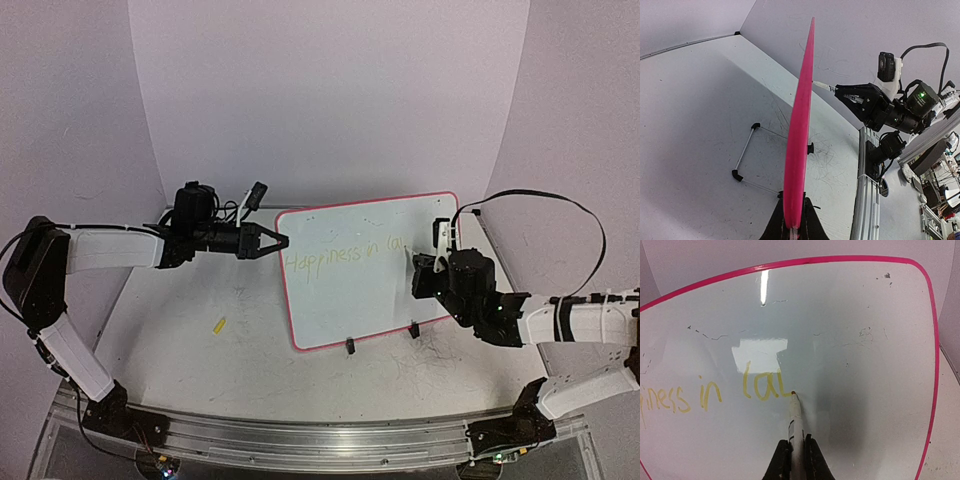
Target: Write a sentence on the whiteboard
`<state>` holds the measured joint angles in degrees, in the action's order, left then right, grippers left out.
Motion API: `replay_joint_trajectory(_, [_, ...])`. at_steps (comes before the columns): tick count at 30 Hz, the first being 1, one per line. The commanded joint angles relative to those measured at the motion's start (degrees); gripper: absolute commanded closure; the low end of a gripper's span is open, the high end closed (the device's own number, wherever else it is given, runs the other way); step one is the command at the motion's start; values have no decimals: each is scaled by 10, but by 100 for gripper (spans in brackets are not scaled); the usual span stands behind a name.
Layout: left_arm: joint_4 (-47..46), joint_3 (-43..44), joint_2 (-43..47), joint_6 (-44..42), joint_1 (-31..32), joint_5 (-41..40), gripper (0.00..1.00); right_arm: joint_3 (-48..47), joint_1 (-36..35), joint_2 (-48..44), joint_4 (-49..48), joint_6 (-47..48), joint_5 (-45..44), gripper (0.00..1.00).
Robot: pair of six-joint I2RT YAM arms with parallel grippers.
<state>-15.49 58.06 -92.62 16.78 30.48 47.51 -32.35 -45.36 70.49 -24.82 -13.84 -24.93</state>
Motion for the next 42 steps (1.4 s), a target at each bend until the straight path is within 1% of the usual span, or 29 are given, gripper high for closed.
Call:
replay_joint_trajectory(1, [29,14,15,-21,5,-17,100,-37,3,16,-22,14,-24,100])
replay_joint_trajectory(12, [30,14,16,-22,5,-17,100,-43,7,29,-31,18,-17,100])
replay_joint_trajectory(25, [30,16,11,-22,5,-17,100,-4,7,-5,17,-17,8,100])
replay_joint_trajectory(42, [31,15,12,-23,5,-18,100,4,7,1,19,-17,-4,100])
